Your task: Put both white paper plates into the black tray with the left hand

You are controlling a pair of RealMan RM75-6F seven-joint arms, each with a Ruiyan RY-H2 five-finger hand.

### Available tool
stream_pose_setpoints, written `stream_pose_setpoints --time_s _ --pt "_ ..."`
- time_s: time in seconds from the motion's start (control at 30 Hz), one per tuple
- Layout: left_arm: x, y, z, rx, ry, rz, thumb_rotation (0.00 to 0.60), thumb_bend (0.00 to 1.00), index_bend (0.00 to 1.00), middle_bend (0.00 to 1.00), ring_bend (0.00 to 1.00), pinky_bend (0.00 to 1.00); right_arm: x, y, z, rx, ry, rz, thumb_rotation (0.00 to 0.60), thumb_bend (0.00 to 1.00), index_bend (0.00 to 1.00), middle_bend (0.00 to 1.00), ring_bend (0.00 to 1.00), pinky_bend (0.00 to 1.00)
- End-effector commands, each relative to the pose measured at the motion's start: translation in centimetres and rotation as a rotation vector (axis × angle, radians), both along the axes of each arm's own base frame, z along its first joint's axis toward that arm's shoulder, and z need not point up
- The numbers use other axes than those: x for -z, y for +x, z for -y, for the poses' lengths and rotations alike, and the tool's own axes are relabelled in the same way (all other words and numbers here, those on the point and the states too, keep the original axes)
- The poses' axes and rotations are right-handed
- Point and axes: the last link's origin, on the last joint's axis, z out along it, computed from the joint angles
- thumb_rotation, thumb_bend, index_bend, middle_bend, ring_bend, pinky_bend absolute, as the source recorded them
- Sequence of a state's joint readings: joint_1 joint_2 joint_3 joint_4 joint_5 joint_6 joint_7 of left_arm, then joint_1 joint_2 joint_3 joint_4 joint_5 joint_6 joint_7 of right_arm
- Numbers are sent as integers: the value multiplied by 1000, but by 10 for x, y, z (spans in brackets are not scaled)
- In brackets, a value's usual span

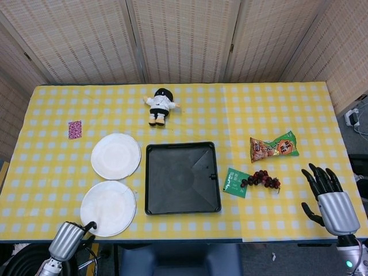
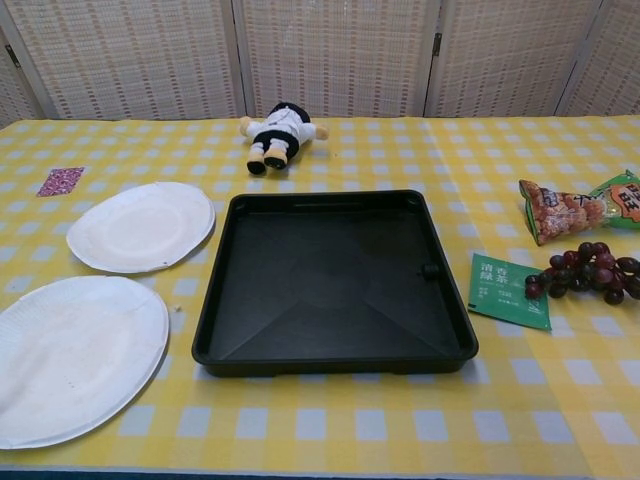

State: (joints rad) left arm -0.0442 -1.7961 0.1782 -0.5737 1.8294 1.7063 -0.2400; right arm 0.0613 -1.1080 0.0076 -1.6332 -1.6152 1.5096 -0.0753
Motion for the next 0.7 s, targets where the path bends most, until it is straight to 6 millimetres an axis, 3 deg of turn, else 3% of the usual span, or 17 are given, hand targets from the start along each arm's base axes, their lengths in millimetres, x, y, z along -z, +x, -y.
stream_pose_setpoints --time_s 0.03,0.7 --pt "0 0 -2 -1 15 1 600 304 522 1000 1000 1000 1 -1 0 6 5 1 600 365 0 0 0 0" --pt "13 8 -13 -11 29 61 600 309 537 1000 1000 1000 -1 -2 1 4 -20 -4 600 365 0 0 0 0"
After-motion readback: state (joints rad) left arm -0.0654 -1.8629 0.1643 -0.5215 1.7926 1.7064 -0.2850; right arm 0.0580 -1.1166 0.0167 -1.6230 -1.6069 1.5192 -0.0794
